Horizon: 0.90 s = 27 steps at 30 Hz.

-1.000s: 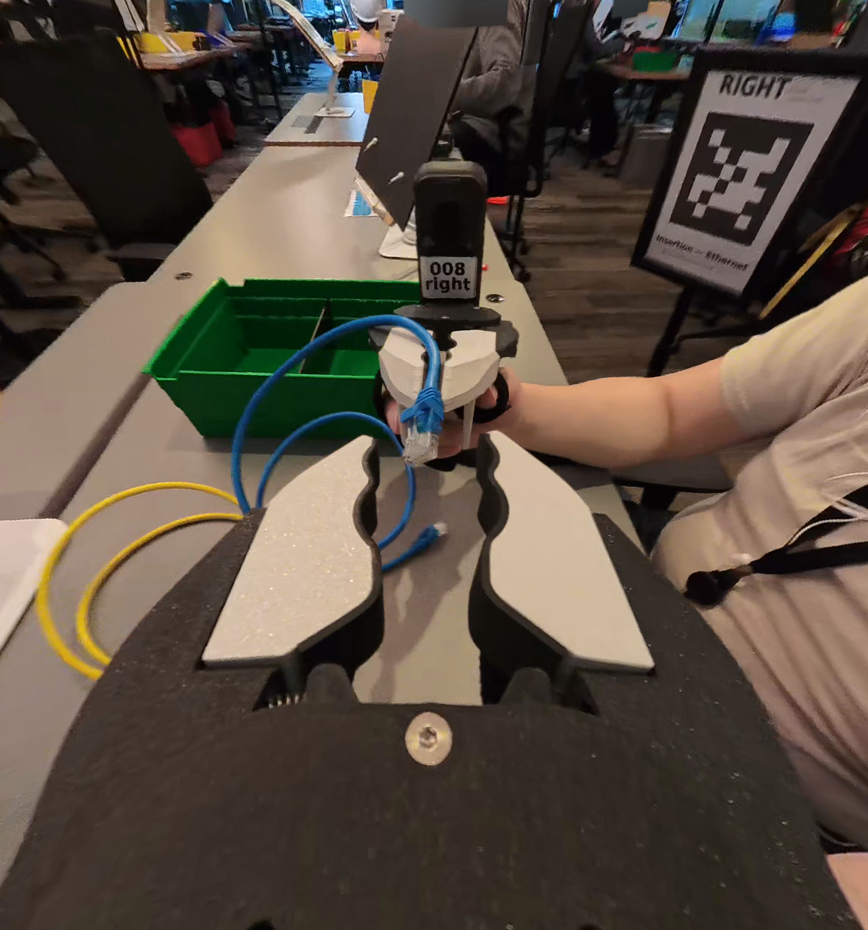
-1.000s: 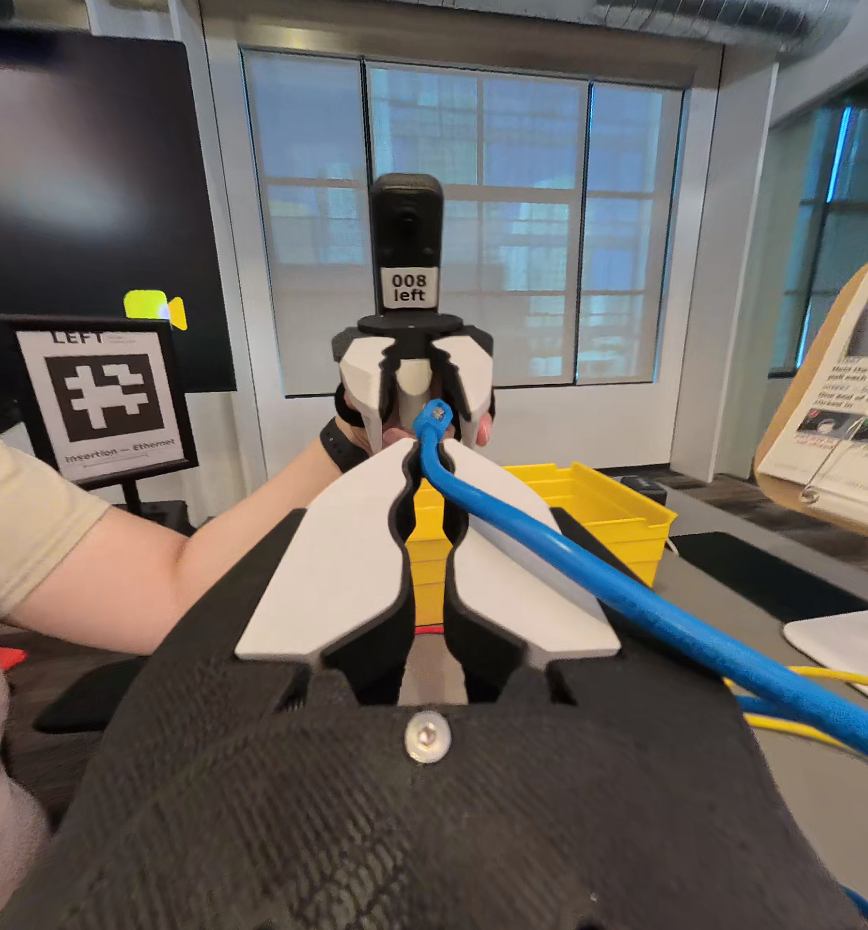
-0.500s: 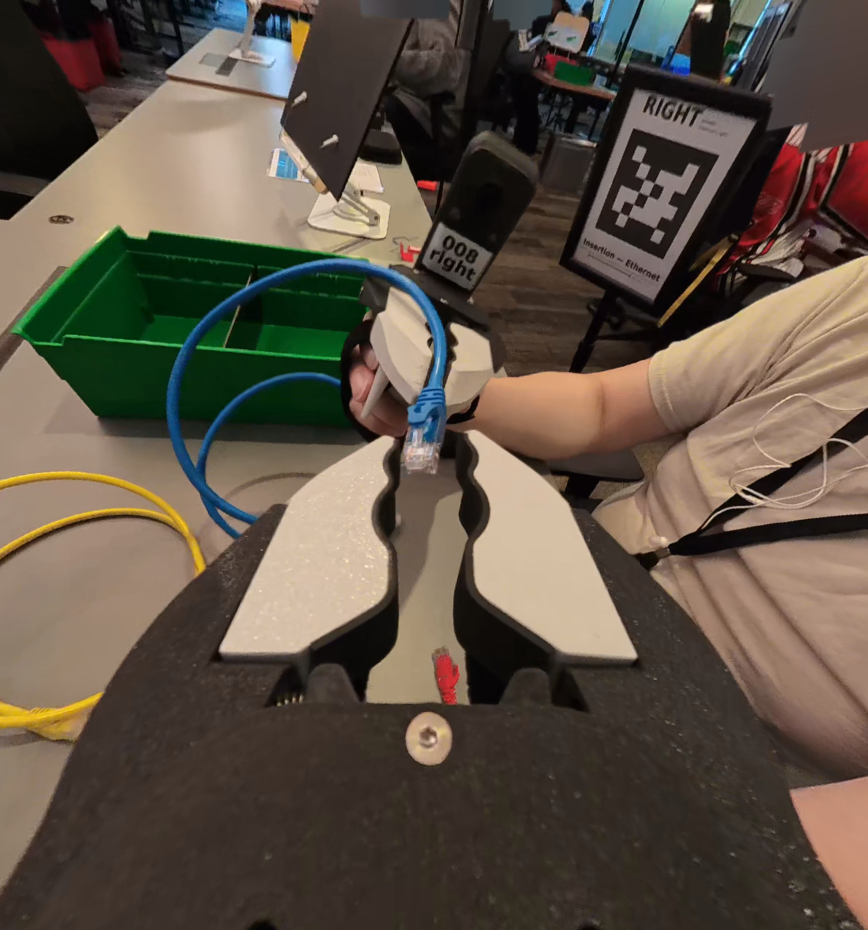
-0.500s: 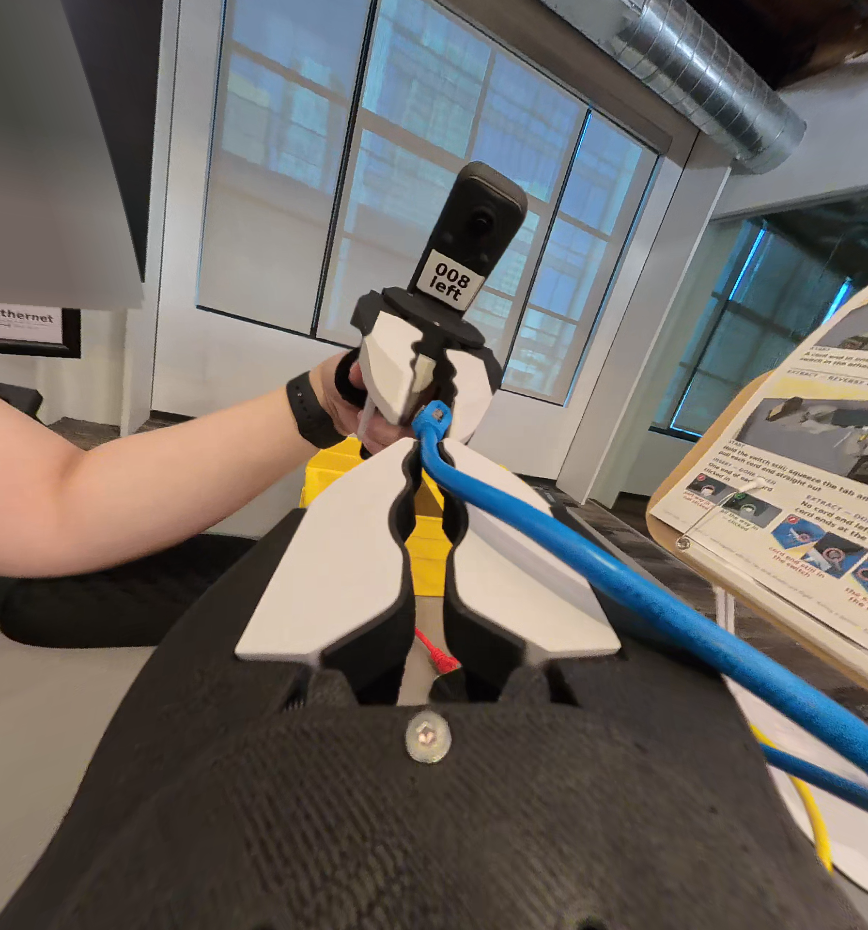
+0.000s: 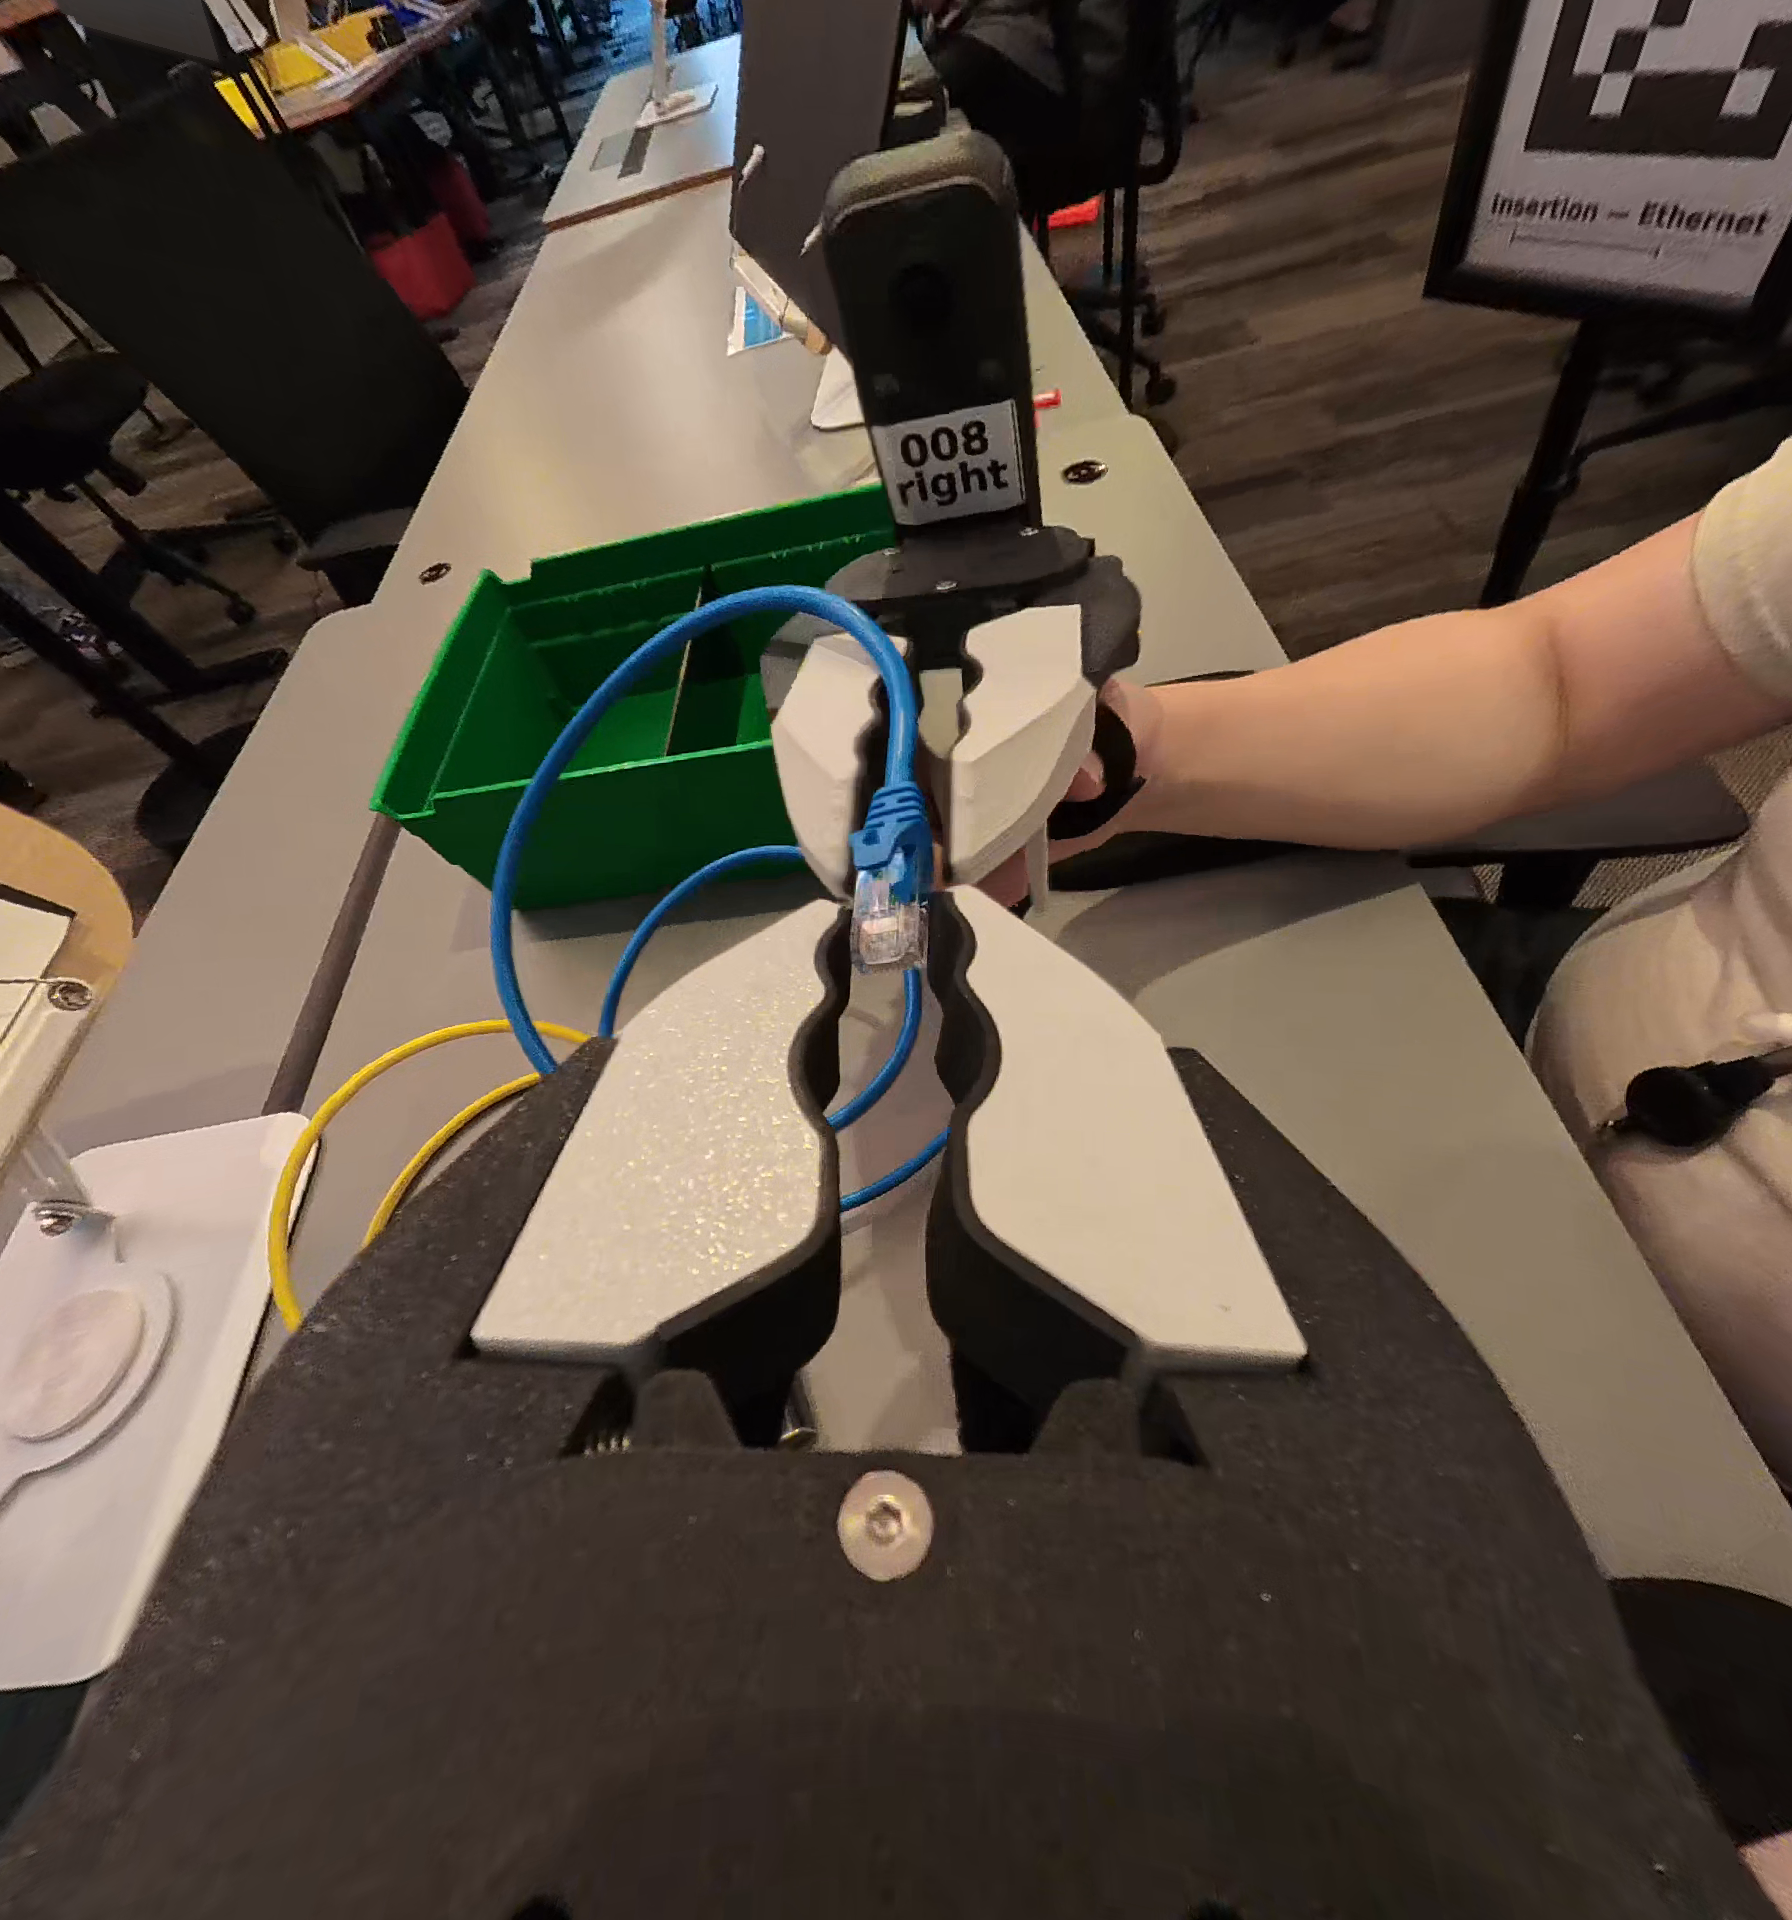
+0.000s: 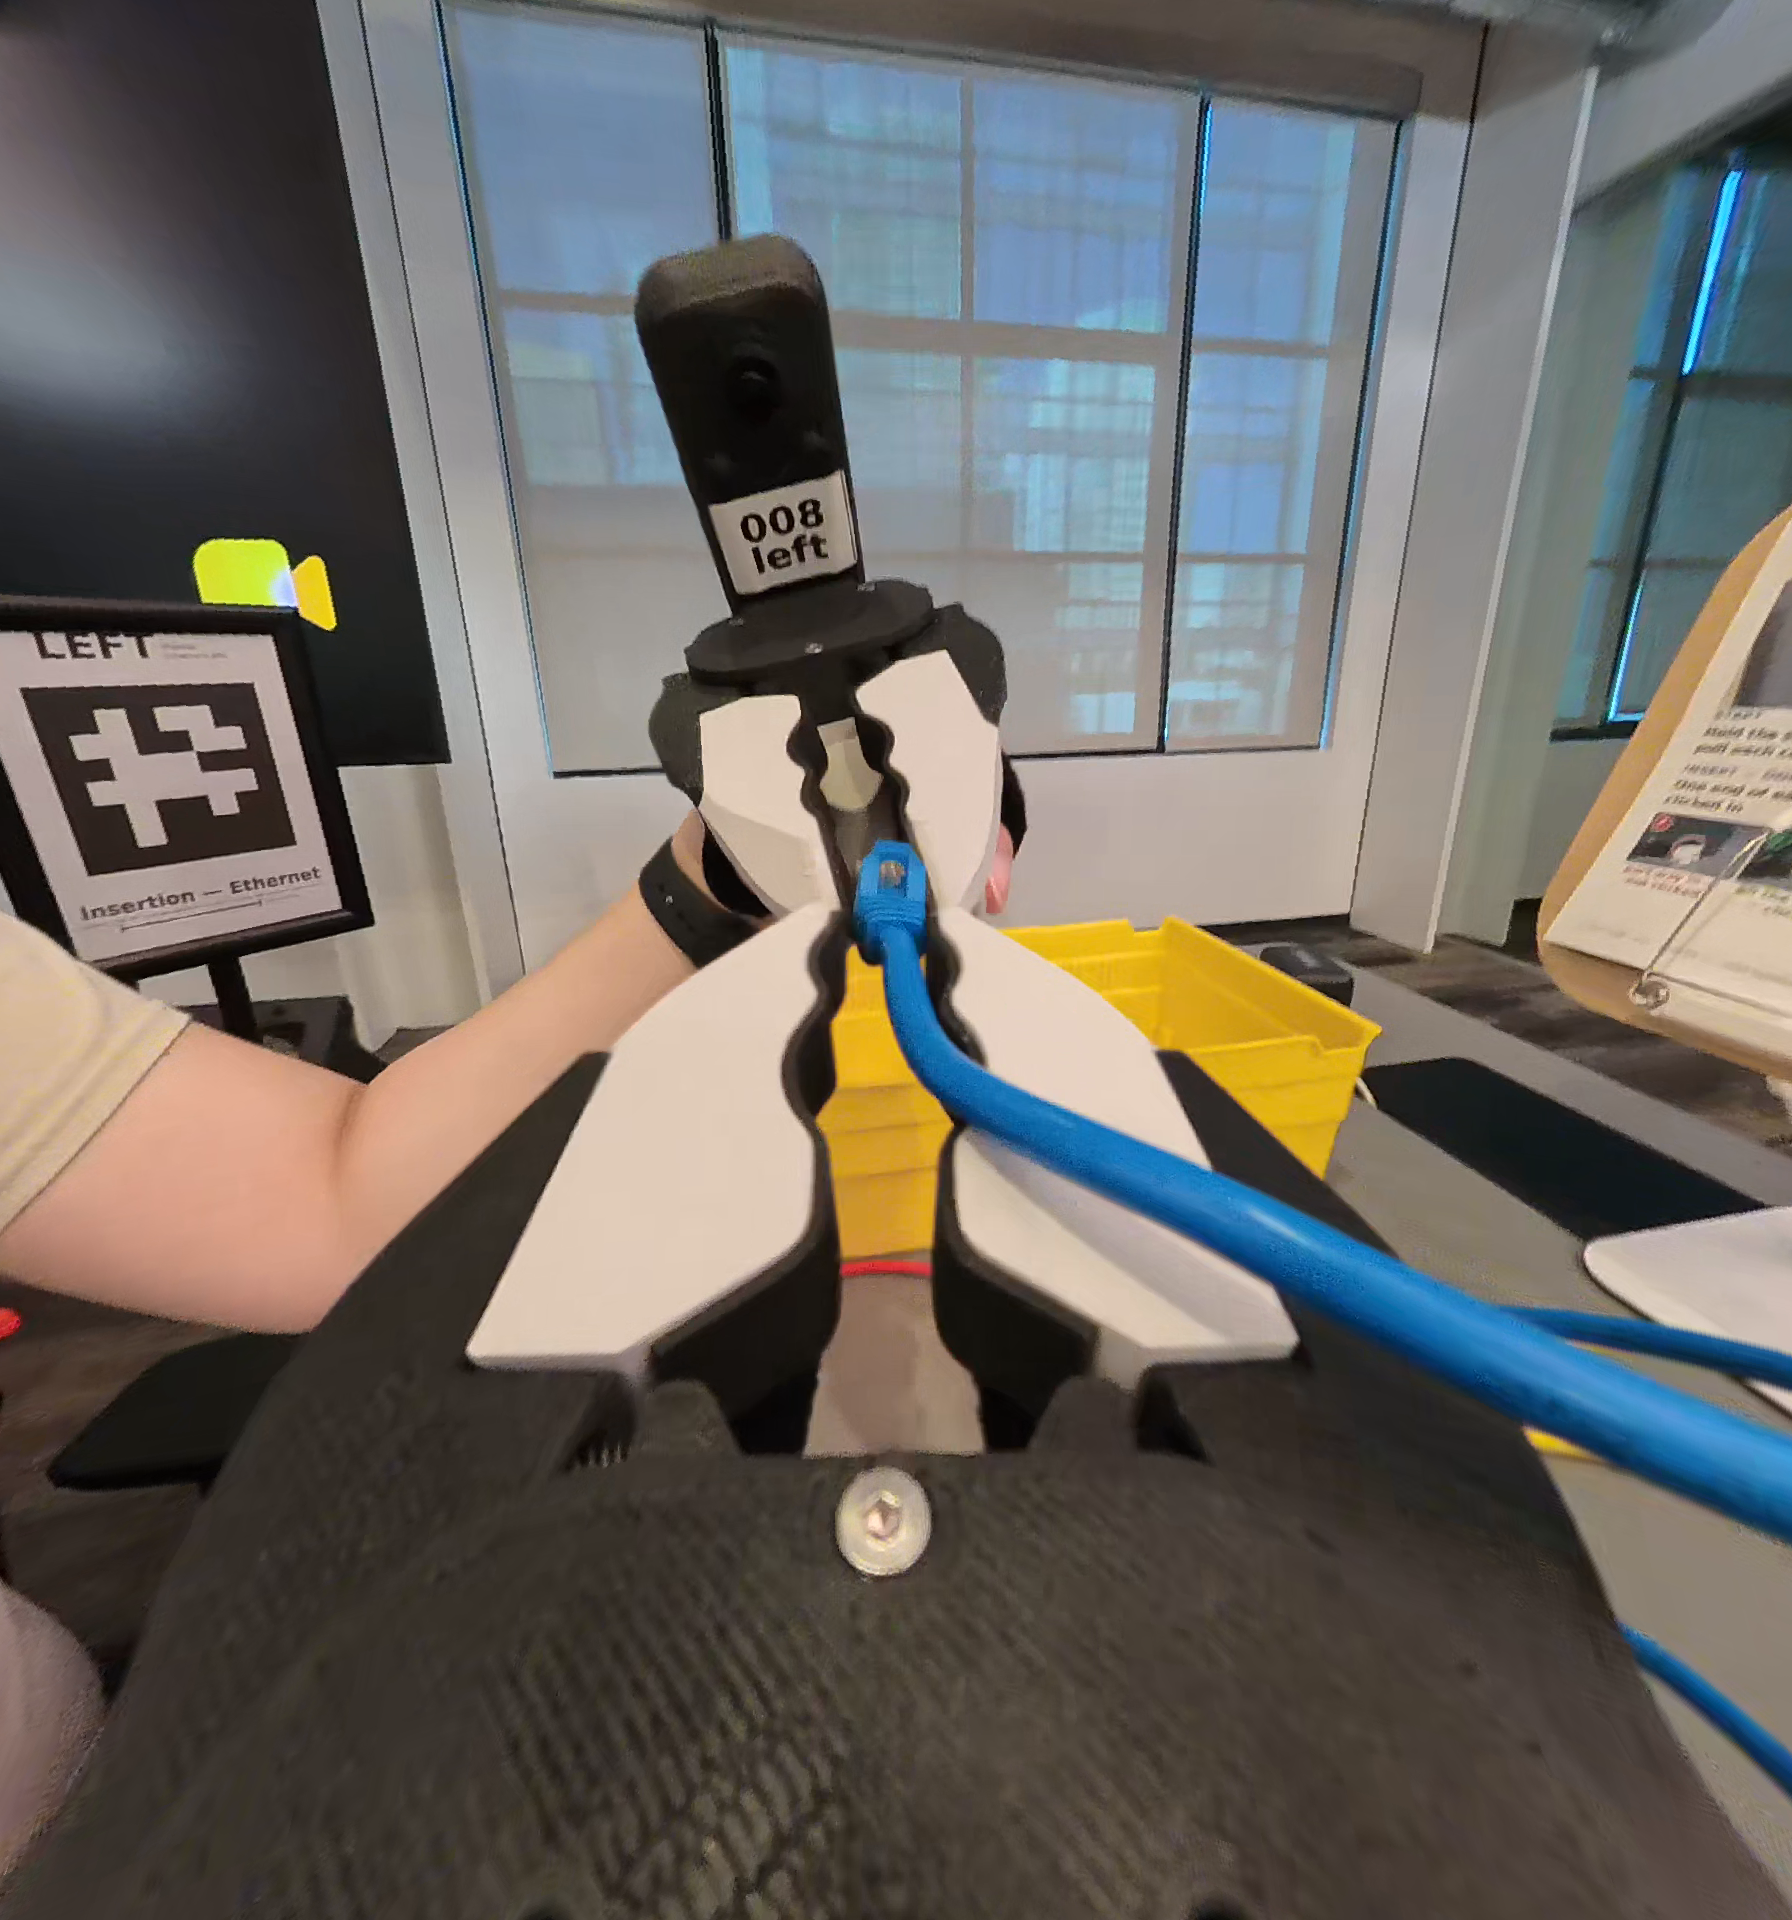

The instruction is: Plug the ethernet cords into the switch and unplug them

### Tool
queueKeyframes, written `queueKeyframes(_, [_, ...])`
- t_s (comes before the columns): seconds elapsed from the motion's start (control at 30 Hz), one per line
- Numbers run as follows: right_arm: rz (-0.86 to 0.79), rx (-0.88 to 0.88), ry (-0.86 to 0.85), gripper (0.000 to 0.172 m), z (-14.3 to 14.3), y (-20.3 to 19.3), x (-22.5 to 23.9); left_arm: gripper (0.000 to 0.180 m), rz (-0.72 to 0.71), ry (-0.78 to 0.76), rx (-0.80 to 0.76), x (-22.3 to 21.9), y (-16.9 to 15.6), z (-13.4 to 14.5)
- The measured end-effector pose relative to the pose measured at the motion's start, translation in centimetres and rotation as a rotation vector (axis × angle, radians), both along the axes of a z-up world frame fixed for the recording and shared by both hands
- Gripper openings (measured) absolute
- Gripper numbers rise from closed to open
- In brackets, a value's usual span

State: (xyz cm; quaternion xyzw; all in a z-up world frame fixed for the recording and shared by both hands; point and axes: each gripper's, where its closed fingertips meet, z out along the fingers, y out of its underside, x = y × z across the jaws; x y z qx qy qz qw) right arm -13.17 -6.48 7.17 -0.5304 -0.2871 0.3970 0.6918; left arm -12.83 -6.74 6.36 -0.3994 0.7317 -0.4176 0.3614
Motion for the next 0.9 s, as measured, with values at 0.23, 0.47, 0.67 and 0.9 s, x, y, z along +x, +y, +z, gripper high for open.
queueKeyframes(0.23, [0.008,-0.020,-0.034,0.013,-0.6,-0.1,-0.1,0.013,0.006,0.040,0.045,-0.1,-0.1,-0.8])
queueKeyframes(0.47, [0.022,-0.059,-0.003,0.012,-0.7,0.2,0.0,0.013,0.035,0.083,0.102,0.0,0.3,-1.7])
queueKeyframes(0.67, [0.027,-0.050,-0.065,0.013,-1.0,0.0,0.1,0.013,0.020,0.102,0.089,0.1,0.0,-2.0])
queueKeyframes(0.9, [0.017,-0.054,-0.093,0.013,-1.4,0.1,0.2,0.013,0.027,0.119,0.095,0.2,0.1,-2.3])
